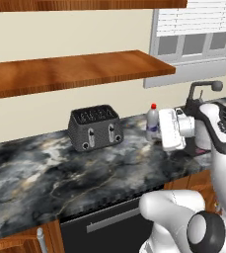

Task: Place the drinks on the dining counter in a tight cluster.

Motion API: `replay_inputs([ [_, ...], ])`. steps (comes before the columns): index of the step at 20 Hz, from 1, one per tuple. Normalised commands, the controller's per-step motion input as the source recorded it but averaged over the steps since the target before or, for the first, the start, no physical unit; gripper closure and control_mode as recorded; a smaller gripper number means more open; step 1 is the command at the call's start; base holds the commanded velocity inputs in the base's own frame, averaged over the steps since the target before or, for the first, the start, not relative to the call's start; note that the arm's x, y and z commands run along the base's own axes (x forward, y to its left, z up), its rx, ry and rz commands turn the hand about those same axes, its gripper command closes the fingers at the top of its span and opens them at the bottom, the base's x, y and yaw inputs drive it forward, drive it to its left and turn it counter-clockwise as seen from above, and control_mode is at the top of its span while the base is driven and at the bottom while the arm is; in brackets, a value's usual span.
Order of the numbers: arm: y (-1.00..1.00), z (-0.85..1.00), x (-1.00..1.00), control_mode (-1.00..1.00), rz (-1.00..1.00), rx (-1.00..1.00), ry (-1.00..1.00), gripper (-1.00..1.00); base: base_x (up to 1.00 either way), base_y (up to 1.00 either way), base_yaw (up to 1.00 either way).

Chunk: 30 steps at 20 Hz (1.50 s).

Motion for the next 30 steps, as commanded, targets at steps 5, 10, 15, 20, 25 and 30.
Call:
replay_inputs([
  [5, 0.0, 0.15, -0.27, -1.0, -0.03, -0.02, 0.01, 1.0, 0.0, 0.0, 0.0],
  [10, 0.01, 0.0, 0.0, -1.0, 0.0, 0.0, 0.0, 1.0, 0.0, 0.0, 0.0],
  [15, 0.0, 0.0, -0.1, 1.0, -0.01, 0.0, 0.0, 1.0, -0.59, -0.21, -0.17],
  [20, 0.0, 0.0, 0.0, 1.0, 0.0, 0.0, 0.0, 1.0, -0.99, -0.24, -0.55],
  [25, 0.0, 0.0, 0.0, 1.0, 0.0, 0.0, 0.0, 1.0, -0.5, -0.01, -0.79],
  [30, 0.0, 0.0, 0.0, 1.0, 0.0, 0.0, 0.0, 1.0, -0.01, 0.01, -0.94],
])
